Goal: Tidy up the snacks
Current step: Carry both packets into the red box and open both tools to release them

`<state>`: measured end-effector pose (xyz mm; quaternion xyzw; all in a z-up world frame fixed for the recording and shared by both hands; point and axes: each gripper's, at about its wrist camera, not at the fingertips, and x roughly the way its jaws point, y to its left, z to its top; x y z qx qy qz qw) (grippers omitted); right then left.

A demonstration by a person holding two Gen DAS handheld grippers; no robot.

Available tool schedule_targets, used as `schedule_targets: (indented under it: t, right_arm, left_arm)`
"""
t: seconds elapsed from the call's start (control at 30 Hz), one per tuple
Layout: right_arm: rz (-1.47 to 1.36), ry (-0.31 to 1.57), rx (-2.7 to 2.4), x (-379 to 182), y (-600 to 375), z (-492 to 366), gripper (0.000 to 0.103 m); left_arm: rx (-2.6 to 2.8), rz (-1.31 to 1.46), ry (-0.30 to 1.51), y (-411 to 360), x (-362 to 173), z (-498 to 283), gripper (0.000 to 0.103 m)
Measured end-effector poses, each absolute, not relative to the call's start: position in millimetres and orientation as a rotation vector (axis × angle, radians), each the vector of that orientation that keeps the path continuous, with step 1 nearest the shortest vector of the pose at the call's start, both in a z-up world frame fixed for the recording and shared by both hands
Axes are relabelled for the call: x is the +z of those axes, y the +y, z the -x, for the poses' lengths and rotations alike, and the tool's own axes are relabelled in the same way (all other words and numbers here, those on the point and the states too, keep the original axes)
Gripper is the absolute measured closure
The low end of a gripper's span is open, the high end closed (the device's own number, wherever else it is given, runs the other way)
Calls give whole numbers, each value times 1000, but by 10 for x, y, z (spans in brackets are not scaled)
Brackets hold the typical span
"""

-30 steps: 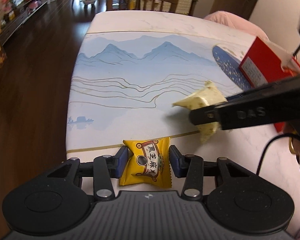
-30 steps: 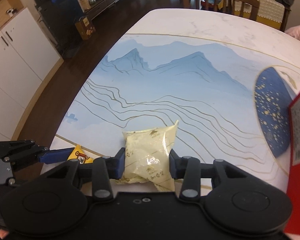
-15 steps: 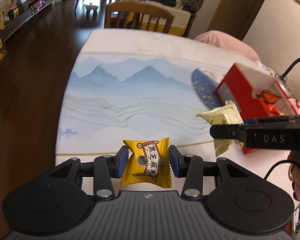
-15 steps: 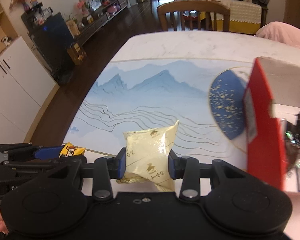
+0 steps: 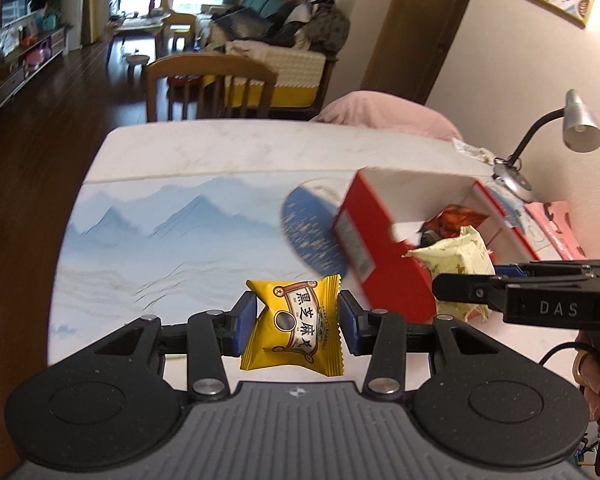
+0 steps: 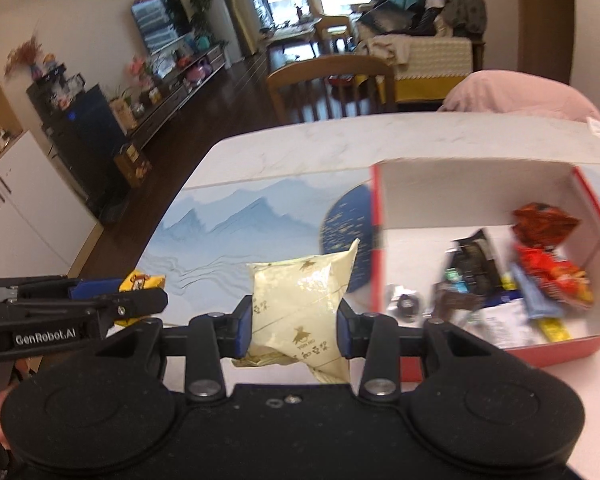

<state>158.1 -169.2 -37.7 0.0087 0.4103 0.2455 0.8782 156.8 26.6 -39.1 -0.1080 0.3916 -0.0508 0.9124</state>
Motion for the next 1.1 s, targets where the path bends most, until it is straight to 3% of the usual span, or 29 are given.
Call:
schedule_targets:
  t: [0.5,1.1]
  right_arm:
    - [-43,807,426,-272,-2786,-1883,65]
    - [-10,887,373,-661,-3541,-2631,65]
  left_arm:
    - [-196,151,782,-891,-102,-2084,60]
    - [-193,97,934,-1729,-541,-2849,60]
